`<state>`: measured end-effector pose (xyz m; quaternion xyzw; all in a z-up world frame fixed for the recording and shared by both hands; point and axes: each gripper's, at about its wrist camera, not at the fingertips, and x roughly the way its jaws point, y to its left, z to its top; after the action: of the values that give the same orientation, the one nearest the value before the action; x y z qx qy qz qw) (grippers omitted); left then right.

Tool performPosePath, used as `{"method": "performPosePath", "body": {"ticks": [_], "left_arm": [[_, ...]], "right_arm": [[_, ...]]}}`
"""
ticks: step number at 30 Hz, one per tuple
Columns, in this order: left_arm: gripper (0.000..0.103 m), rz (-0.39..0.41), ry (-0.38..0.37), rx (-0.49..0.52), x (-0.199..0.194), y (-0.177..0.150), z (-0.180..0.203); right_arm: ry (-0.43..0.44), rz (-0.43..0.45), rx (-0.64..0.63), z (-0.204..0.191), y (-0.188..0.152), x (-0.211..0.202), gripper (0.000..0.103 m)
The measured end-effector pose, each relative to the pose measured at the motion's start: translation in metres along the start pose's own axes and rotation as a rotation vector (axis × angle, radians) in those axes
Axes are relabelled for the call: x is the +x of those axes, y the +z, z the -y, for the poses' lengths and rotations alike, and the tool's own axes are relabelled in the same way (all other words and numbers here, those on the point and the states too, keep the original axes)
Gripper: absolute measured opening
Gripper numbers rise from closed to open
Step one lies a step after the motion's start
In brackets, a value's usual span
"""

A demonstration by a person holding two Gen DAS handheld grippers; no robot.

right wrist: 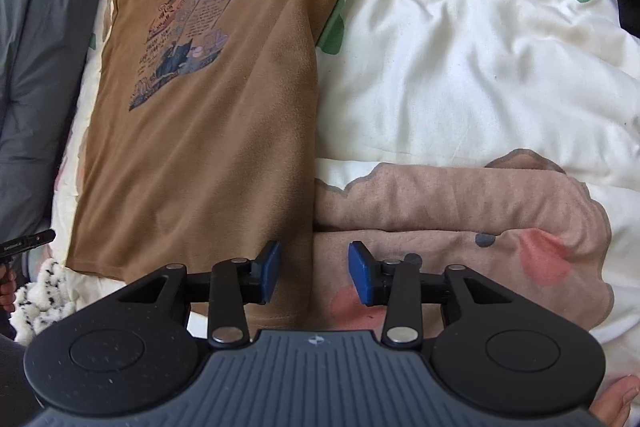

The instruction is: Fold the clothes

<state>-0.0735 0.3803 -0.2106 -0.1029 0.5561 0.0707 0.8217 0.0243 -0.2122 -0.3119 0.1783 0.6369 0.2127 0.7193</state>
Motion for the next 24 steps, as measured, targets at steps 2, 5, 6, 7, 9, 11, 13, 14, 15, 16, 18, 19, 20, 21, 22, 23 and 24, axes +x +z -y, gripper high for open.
{"method": "performPosePath", "body": {"ticks": [2, 5, 6, 7, 9, 11, 13, 14, 15, 16, 18, 19, 20, 21, 22, 23, 24], "left_arm": [[0.041, 0.006, -0.008, 0.008, 0.0, 0.003, 0.005], [0.041, 0.01, -0.033, 0.033, 0.008, 0.005, 0.017], [0.041, 0.008, -0.039, 0.041, 0.011, 0.006, 0.021], [0.041, 0.006, -0.045, 0.051, 0.014, 0.006, 0.025], [0.041, 0.001, -0.053, 0.063, 0.015, 0.005, 0.031], [0.041, -0.001, -0.058, 0.074, 0.017, 0.004, 0.035], [0.041, -0.004, -0.063, 0.085, 0.019, 0.003, 0.038], [0.041, -0.005, -0.065, 0.088, 0.02, 0.002, 0.039], [0.041, -0.007, -0.066, 0.088, 0.02, 0.002, 0.039], [0.041, -0.008, -0.068, 0.087, 0.021, 0.001, 0.039], [0.041, -0.012, -0.07, 0.083, 0.022, 0.0, 0.039], [0.041, -0.013, -0.071, 0.082, 0.023, -0.001, 0.039], [0.041, -0.015, -0.072, 0.081, 0.024, -0.002, 0.039], [0.041, -0.015, -0.072, 0.08, 0.025, -0.003, 0.039], [0.041, -0.013, -0.071, 0.08, 0.025, -0.004, 0.039], [0.041, -0.011, -0.069, 0.08, 0.025, -0.005, 0.039], [0.041, -0.013, -0.071, 0.079, 0.026, -0.006, 0.039]], "right_arm": [[0.013, -0.014, -0.003, -0.001, -0.001, -0.001, 0.044], [0.043, -0.049, -0.009, -0.004, -0.004, 0.002, 0.044], [0.054, -0.062, -0.018, -0.006, -0.005, 0.004, 0.044], [0.06, -0.072, -0.032, -0.009, -0.007, 0.005, 0.043], [0.034, -0.096, -0.073, -0.015, -0.012, 0.01, 0.039], [0.028, -0.103, -0.087, -0.019, -0.014, 0.013, 0.019], [0.05, -0.094, -0.093, -0.021, -0.015, 0.012, 0.007], [0.065, -0.092, -0.097, -0.023, -0.015, 0.01, 0.006], [0.083, -0.092, -0.106, -0.025, -0.015, 0.008, 0.006], [0.102, -0.092, -0.125, -0.029, -0.014, 0.006, 0.006], [0.111, -0.094, -0.168, -0.042, -0.011, 0.005, 0.006], [0.11, -0.093, -0.183, -0.047, -0.008, 0.005, 0.006], [0.11, -0.088, -0.192, -0.053, -0.006, 0.005, 0.006], [0.111, -0.083, -0.197, -0.058, -0.003, 0.008, 0.006], [0.113, -0.079, -0.201, -0.064, 0.0, 0.012, 0.006], [0.114, -0.074, -0.205, -0.07, 0.003, 0.016, 0.006], [0.116, -0.072, -0.208, -0.075, 0.005, 0.02, 0.006]]}}
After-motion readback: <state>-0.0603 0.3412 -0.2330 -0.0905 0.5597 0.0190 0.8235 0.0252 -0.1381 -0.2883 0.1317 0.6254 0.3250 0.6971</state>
